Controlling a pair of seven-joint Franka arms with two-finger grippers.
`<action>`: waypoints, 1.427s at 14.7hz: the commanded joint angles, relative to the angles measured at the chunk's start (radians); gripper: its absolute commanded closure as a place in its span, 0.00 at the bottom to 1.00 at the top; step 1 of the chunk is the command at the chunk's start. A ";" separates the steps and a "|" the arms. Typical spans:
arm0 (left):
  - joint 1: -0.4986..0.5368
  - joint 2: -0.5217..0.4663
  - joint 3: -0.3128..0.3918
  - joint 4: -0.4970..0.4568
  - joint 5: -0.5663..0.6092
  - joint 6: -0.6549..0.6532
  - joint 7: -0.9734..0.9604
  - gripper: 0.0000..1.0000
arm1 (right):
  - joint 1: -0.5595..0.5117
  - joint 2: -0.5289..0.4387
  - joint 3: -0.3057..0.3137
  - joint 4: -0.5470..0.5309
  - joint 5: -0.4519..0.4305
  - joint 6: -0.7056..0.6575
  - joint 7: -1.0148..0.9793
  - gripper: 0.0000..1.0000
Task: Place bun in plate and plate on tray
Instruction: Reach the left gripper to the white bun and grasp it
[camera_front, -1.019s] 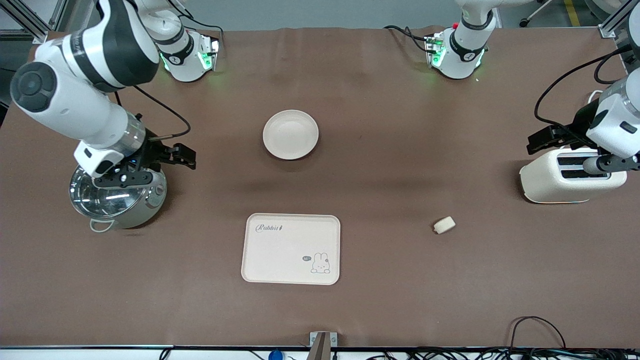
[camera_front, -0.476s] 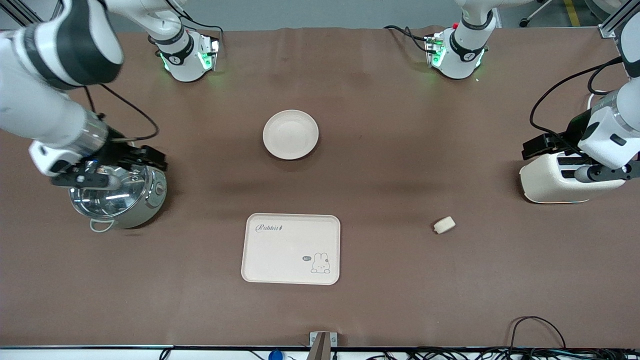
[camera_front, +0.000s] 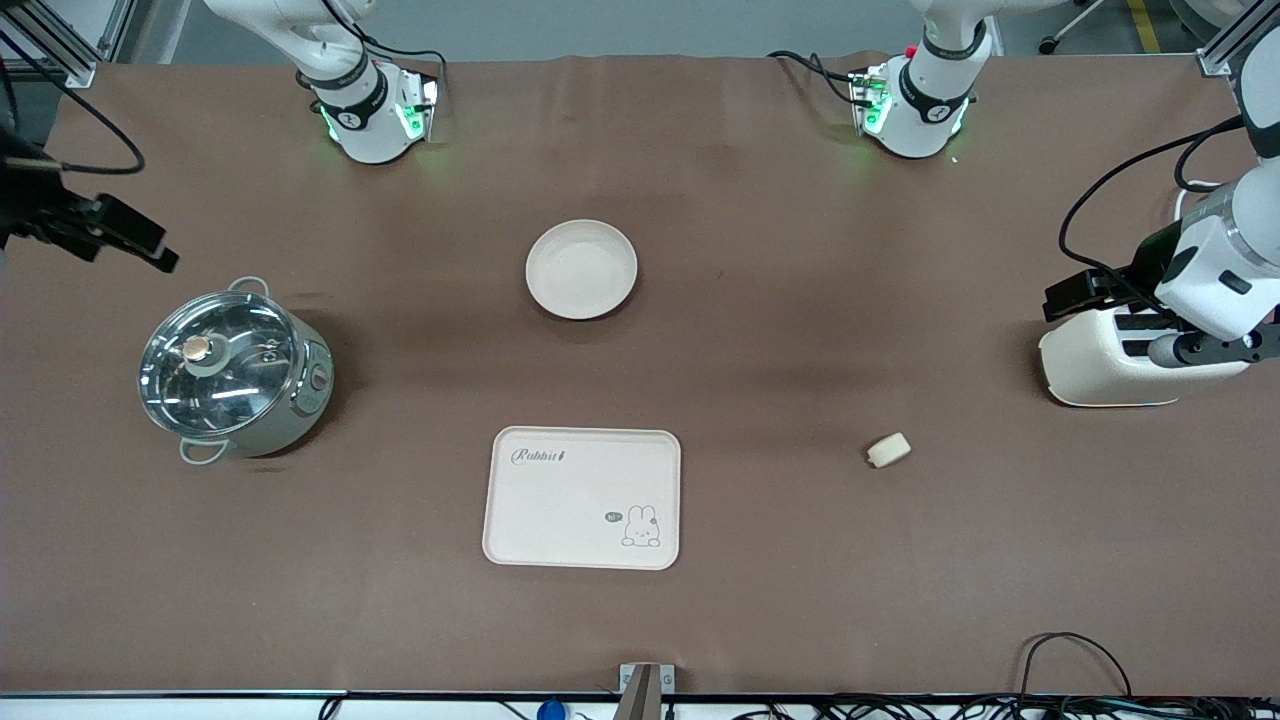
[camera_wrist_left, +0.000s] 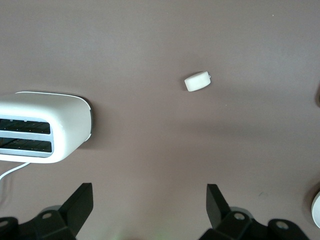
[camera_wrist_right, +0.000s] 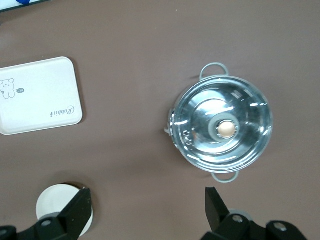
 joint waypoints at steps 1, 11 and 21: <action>0.002 0.008 -0.004 0.018 0.001 -0.003 -0.001 0.00 | -0.031 0.017 0.016 0.025 -0.020 -0.004 -0.070 0.00; -0.003 0.180 -0.004 -0.042 0.002 0.161 -0.042 0.00 | -0.026 0.017 0.020 0.019 -0.022 -0.017 -0.065 0.00; -0.076 0.511 -0.016 -0.051 -0.053 0.512 -0.482 0.09 | -0.022 0.019 0.021 0.012 -0.020 -0.029 -0.065 0.00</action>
